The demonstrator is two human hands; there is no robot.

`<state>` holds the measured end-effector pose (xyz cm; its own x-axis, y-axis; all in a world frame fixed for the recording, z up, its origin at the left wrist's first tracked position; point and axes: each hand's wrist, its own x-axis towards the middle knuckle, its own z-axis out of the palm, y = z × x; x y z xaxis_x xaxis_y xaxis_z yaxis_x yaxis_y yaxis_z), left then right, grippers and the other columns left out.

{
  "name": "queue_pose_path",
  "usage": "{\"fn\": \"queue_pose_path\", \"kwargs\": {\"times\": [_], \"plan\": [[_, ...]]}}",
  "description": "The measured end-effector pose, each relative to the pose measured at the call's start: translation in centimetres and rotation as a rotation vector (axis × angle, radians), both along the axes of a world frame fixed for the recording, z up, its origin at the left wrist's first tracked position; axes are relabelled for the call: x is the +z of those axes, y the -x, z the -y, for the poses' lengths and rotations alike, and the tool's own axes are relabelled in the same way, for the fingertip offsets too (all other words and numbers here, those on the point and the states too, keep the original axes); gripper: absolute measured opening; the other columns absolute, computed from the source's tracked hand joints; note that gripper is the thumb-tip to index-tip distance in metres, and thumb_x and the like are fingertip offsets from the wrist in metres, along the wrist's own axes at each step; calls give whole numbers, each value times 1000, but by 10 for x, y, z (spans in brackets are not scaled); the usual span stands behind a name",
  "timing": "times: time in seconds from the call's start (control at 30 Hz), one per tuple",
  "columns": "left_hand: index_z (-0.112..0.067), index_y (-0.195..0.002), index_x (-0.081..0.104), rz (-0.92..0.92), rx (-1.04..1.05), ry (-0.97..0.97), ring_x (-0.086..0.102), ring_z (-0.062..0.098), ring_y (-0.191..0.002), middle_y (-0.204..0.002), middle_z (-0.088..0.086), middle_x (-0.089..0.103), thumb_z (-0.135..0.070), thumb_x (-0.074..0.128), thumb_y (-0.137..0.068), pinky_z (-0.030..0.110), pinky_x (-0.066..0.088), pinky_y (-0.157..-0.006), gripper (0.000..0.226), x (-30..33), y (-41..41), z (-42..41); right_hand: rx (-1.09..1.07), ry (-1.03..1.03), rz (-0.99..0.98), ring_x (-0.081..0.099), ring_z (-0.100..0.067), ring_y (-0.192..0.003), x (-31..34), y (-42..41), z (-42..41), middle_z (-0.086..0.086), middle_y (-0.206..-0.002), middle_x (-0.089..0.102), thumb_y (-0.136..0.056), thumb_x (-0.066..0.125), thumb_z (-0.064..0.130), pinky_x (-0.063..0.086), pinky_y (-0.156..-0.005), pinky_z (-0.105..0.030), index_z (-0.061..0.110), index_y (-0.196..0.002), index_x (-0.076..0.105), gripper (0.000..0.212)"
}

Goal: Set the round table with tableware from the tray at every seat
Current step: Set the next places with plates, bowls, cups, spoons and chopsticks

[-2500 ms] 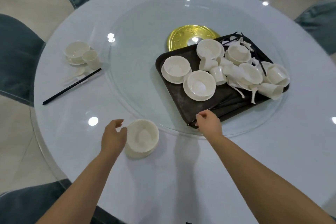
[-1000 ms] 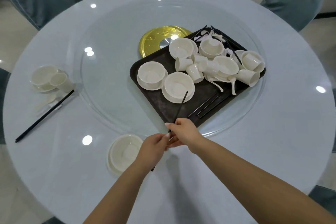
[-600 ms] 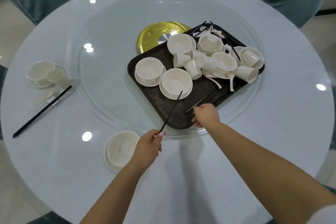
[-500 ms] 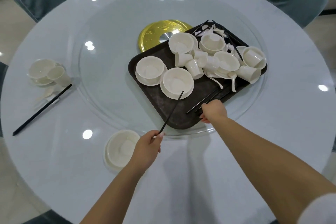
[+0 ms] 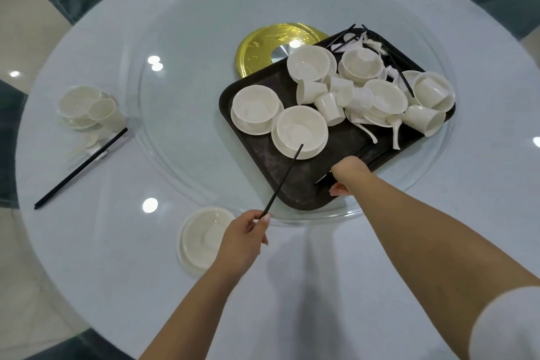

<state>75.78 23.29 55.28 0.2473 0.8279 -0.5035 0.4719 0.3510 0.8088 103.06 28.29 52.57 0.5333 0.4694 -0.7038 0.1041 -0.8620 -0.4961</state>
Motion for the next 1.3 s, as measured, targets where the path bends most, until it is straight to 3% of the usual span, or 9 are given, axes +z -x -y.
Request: {"fn": "queue_pose_path", "kwargs": {"times": [0.07,0.17,0.27,0.6,0.73,0.9,1.0,1.17,1.3], "plan": [[-28,-99,68,34,14,19,57,-1,-51,-65,-6,67,-38,53,-97,8,43,-51,19,1,1,0,-47,30,-13,62,-23,-54,0,2,1,-13,-60,64,-92,53,8,54,-53,-31,5,-78,51,15],[-30,-101,67,45,5,50,62,2,-55,-72,-9,71,-39,51,-98,14,49,-60,19,0,3,2,-174,28,-99,61,-20,-38,6,12,6,-15,-48,63,-88,53,10,45,-39,-20,0,-91,54,10],[-30,-100,68,55,10,66,65,3,-60,-76,-11,72,-38,51,-98,23,52,-69,19,-2,3,5,-216,-25,-208,59,-16,-35,15,32,21,-11,-48,64,-84,51,11,40,-38,-15,-2,-89,58,17],[-29,-95,68,135,70,122,70,7,-79,-91,-8,74,-32,54,-98,17,50,-64,15,6,-4,18,-15,-189,-414,65,-19,-48,45,117,104,-11,-64,71,-94,50,16,49,-46,-22,5,-89,58,15],[-23,-100,71,210,91,197,71,13,-87,-95,-4,75,-28,55,-98,22,52,-69,17,11,-6,26,184,-205,-416,69,-20,-56,58,142,130,-9,-67,72,-93,50,19,52,-50,-23,4,-98,60,19],[-20,-91,73,288,99,223,73,14,-80,-88,-3,76,-30,55,-98,26,55,-67,22,20,-6,36,345,-231,-417,68,-20,-53,64,160,147,-6,-65,71,-88,48,15,51,-49,-22,18,-88,61,14],[-26,-86,75,328,88,235,72,17,-76,-85,0,76,-31,56,-97,33,58,-73,22,24,-2,42,384,-233,-403,68,-21,-53,63,165,155,-5,-63,71,-89,49,16,51,-49,-22,14,-87,59,11],[-25,-89,76,301,125,148,62,10,-61,-65,-1,64,-27,59,-95,21,51,-57,17,26,8,51,518,-210,-331,70,-18,-58,65,166,161,-2,-67,72,-88,52,24,54,-54,-22,12,-83,67,19],[-17,-101,74,339,104,138,65,15,-69,-68,1,65,-21,57,-97,28,56,-75,17,26,17,57,393,-288,-228,69,-18,-57,74,151,152,-3,-66,72,-87,56,27,51,-52,-21,10,-83,68,21]]}}
